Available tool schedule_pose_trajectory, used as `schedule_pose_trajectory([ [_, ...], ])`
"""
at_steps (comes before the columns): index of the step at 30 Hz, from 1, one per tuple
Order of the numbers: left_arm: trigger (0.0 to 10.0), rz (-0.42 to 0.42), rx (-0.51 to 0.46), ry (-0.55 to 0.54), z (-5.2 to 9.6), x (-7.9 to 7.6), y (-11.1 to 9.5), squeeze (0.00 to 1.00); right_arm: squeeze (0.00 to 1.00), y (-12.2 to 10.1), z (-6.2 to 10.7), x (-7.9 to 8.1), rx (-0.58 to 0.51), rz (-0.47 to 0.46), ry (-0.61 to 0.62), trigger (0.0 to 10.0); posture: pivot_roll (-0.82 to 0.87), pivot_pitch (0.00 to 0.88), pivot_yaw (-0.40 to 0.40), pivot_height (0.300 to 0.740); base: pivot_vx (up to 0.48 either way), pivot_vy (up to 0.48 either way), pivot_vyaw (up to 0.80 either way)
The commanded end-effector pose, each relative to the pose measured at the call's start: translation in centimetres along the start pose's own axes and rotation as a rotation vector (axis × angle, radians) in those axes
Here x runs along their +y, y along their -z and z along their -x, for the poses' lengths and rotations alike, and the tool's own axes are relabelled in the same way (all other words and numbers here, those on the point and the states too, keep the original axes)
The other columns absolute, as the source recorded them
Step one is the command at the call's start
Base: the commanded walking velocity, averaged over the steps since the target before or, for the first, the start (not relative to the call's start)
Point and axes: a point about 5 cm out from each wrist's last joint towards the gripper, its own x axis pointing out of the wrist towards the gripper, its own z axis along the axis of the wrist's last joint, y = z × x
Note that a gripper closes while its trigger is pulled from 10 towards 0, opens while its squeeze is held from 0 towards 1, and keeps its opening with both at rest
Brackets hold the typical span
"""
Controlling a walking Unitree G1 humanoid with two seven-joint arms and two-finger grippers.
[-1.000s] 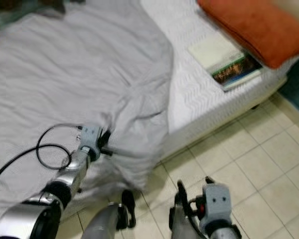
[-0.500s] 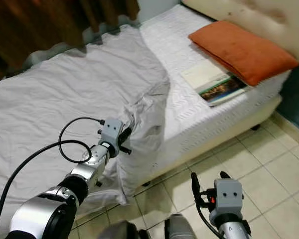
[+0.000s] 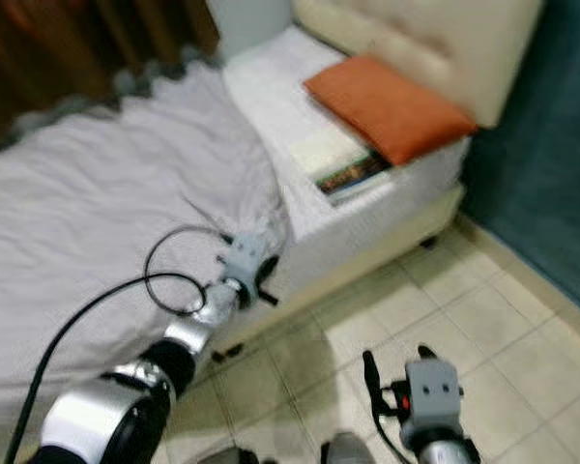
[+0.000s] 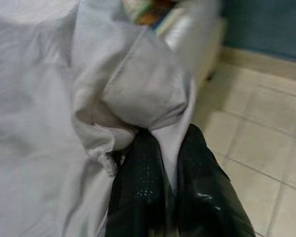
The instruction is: Clean up the room
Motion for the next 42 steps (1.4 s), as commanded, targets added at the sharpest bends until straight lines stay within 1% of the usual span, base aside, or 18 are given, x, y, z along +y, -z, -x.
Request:
schedule_pose_trajectory([
  [1, 10.0, -0.027, 0.046, 0.047, -0.1, -1.4, 0.6, 0.0, 0.0, 0.2, 0.2, 0.9, 0.011, -0.002, -0.035, 10.0, -0.37, 0.192, 0.165, 0.74, 0.0, 0.0, 0.0],
  [2, 10.0, -0.027, 0.046, 0.047, -0.1, -1.4, 0.6, 0.0, 0.0, 0.2, 0.2, 0.9, 0.011, -0.002, -0.035, 10.0, -0.37, 0.192, 0.165, 0.74, 0.0, 0.0, 0.0],
  [5, 10.0, -0.096, 0.062, 0.117, -0.3, -3.7, 0.5, 0.0, 0.0, 0.1, 0.2, 1.0, 0.009, 0.006, -0.038, 10.0, -0.39, 0.188, 0.174, 0.74, 0.0, 0.0, 0.0],
  [11, 10.0, -0.149, 0.108, 0.187, 0.0, -5.7, 1.6, 0.0, 0.0, 0.3, 0.4, 1.1, 0.013, 0.007, -0.035, 10.0, -0.4, 0.19, 0.181, 0.74, 0.0, 0.0, 0.0],
  [13, 10.0, -0.167, 0.127, 0.259, 0.3, -7.6, 2.2, 0.18, 0.0, 0.5, 0.8, 1.3, 0.024, 0.006, -0.037, 10.0, -0.4, 0.198, 0.19, 0.74, 0.0, 0.0, 0.0],
  [14, 10.0, -0.167, 0.127, 0.259, 0.3, -7.6, 2.2, 0.18, 0.0, 0.5, 0.8, 1.3, 0.024, 0.006, -0.037, 10.0, -0.4, 0.198, 0.19, 0.74, 0.0, 0.0, 0.0],
  [16, 10.0, -0.165, 0.124, 0.291, 0.4, -8.7, 2.3, 0.42, 0.0, 0.7, 1.0, 1.4, 0.03, 0.009, -0.038, 10.0, -0.41, 0.203, 0.191, 0.74, 0.0, 0.0, 0.0],
  [17, 10.0, -0.131, 0.115, 0.298, 0.4, -9.1, 2.0, 1.0, 0.0, 0.7, 1.1, 1.4, 0.033, 0.011, -0.039, 10.0, -0.41, 0.207, 0.192, 0.74, 0.0, 0.0, 0.0],
  [21, 10.0, -0.021, 0.073, 0.298, 0.1, -10.0, 0.7, 1.0, 0.0, 0.7, 1.2, 1.4, 0.034, 0.014, -0.038, 10.0, -0.41, 0.21, 0.193, 0.74, 0.0, 0.0, 0.0],
  [25, 10.0, 0.148, -0.038, 0.3, -0.5, -10.5, -2.1, 1.0, 0.0, 0.8, 0.9, 1.4, 0.033, 0.022, -0.042, 10.0, -0.4, 0.201, 0.191, 0.74, 0.0, 0.0, 0.0],
  [27, 10.0, 0.172, -0.053, 0.304, -0.6, -10.4, -2.5, 1.0, 0.0, 0.8, 0.8, 1.3, 0.032, 0.024, -0.044, 10.0, -0.4, 0.201, 0.191, 0.74, 0.0, 0.0, 0.0],
  [30, 10.0, 0.198, -0.117, 0.275, -0.8, -8.9, -3.4, 1.0, 0.0, 0.6, 0.3, 1.4, 0.02, 0.029, -0.054, 10.0, -0.38, 0.181, 0.192, 0.74, 0.0, 0.0, 0.0],
  [31, 10.0, 0.191, -0.158, 0.212, -0.7, -5.9, -3.0, 1.0, 0.0, 0.2, -0.5, 1.4, -0.004, 0.026, -0.056, 10.0, -0.35, 0.158, 0.194, 0.74, 0.0, 0.0, 0.0],
  [34, 10.0, 0.187, -0.164, 0.162, -0.1, -3.5, -1.8, 1.0, 0.0, 0.0, -1.1, 1.3, -0.018, 0.021, -0.053, 10.0, -0.34, 0.139, 0.195, 0.74, 0.0, 0.0, 0.0],
  [36, 10.0, 0.159, -0.148, 0.071, 1.4, 0.5, 0.8, 1.0, 0.0, -0.3, -2.0, 0.9, -0.038, -0.008, -0.034, 10.0, -0.29, 0.09, 0.187, 0.74, 0.0, 0.0, 0.0],
  [39, 10.0, 0.148, -0.138, 0.033, 2.3, 2.0, 2.0, 1.0, 0.0, -0.4, -2.4, 0.6, -0.048, -0.025, -0.022, 10.0, -0.28, 0.081, 0.184, 0.74, 0.0, 0.0, 0.0],
  [41, 10.0, 0.15, -0.13, -0.074, 5.0, 5.4, 4.6, 1.0, 0.0, -1.2, -3.3, -0.1, -0.085, -0.049, 0.014, 10.0, -0.23, 0.026, 0.168, 0.74, 0.0, 0.0, 0.0],
  [42, 10.0, 0.15, -0.13, -0.074, 5.0, 5.4, 4.6, 1.0, 0.0, -1.2, -3.3, -0.1, -0.085, -0.049, 0.014, 10.0, -0.23, 0.026, 0.168, 0.74, 0.0, 0.0, 0.0],
])
